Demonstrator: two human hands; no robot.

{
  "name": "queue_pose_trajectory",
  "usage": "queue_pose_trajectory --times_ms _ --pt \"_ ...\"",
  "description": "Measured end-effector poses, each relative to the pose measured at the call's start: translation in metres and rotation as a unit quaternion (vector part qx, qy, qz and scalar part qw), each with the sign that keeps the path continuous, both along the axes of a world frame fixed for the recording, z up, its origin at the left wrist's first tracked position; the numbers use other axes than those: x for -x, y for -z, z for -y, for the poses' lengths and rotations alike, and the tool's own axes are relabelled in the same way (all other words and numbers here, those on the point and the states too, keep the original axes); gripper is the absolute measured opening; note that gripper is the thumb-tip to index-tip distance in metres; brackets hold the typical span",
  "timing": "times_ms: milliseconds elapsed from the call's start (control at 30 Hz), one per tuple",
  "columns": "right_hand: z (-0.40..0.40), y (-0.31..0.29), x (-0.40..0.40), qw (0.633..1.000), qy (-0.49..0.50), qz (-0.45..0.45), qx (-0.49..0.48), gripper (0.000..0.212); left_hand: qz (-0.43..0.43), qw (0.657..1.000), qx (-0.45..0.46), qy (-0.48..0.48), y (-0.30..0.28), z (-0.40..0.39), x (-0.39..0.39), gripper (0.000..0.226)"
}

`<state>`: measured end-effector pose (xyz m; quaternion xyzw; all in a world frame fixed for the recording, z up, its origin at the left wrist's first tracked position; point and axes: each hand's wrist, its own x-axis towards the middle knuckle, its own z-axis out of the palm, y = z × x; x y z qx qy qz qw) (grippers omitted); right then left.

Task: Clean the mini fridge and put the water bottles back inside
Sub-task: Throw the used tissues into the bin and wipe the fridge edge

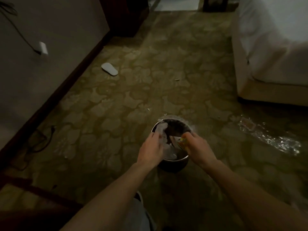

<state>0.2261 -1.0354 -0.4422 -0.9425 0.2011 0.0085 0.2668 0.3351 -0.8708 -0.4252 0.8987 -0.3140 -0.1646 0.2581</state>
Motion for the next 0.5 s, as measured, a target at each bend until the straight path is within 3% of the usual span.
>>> queue_pose_trajectory --times_ms 100,233,367,500 --pt "0.005 0.021 -0.011 1.0 -0.014 -0.025 -0.006 0.035 -0.061 0.996 -0.058 -0.025 0.026 0.013 -0.01 0.045" --pt "0.004 0.035 -0.02 0.998 -0.039 -0.048 -0.011 0.041 -0.102 0.993 -0.059 -0.029 0.043 0.011 -0.011 0.053" --pt "-0.002 0.037 -0.023 0.999 -0.027 -0.033 0.0 0.039 -0.106 0.993 -0.047 -0.035 0.041 0.005 -0.011 0.069" --pt "-0.012 0.028 -0.022 0.999 -0.025 -0.01 0.026 0.043 -0.095 0.994 -0.046 -0.02 0.031 0.004 -0.01 0.065"
